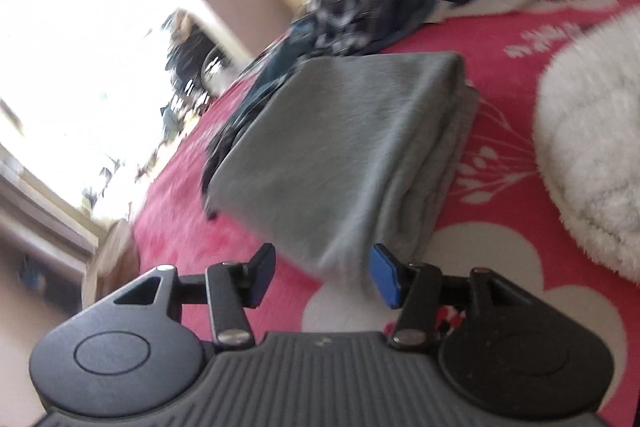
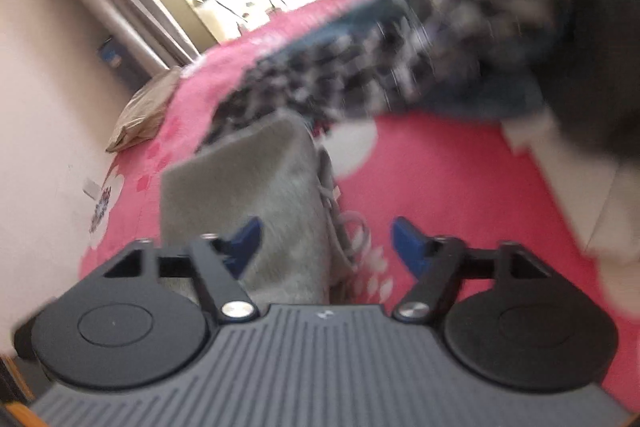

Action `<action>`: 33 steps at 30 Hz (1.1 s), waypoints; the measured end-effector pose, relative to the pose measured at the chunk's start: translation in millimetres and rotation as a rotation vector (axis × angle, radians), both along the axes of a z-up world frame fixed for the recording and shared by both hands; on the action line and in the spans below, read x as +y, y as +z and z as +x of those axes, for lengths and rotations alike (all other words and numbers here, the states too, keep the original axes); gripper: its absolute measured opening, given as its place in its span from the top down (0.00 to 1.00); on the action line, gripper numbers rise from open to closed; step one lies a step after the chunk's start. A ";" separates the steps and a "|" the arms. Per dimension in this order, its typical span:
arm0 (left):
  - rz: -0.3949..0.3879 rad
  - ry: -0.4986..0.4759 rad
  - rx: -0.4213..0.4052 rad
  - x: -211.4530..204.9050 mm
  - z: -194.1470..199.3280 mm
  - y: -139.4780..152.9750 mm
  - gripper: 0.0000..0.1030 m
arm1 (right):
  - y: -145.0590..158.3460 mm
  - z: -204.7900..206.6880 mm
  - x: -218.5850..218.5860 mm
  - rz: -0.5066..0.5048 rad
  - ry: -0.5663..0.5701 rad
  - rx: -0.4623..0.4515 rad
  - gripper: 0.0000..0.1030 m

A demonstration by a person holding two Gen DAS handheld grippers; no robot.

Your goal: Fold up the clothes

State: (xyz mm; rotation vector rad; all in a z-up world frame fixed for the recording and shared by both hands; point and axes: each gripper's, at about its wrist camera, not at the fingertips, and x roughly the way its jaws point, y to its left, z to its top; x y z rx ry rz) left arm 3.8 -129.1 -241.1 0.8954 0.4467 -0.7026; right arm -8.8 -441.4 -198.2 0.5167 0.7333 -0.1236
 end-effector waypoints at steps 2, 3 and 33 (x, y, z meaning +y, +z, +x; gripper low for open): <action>-0.043 0.058 0.024 11.2 4.2 11.9 0.48 | 26.2 -3.5 11.6 -0.112 0.020 -0.068 0.06; -0.064 0.082 0.035 14.8 7.8 16.4 0.48 | 37.1 -6.7 15.8 -0.150 0.016 -0.106 0.02; -0.381 0.375 0.421 -24.6 108.6 -44.4 0.55 | -64.2 152.5 88.7 -0.520 0.442 0.089 0.66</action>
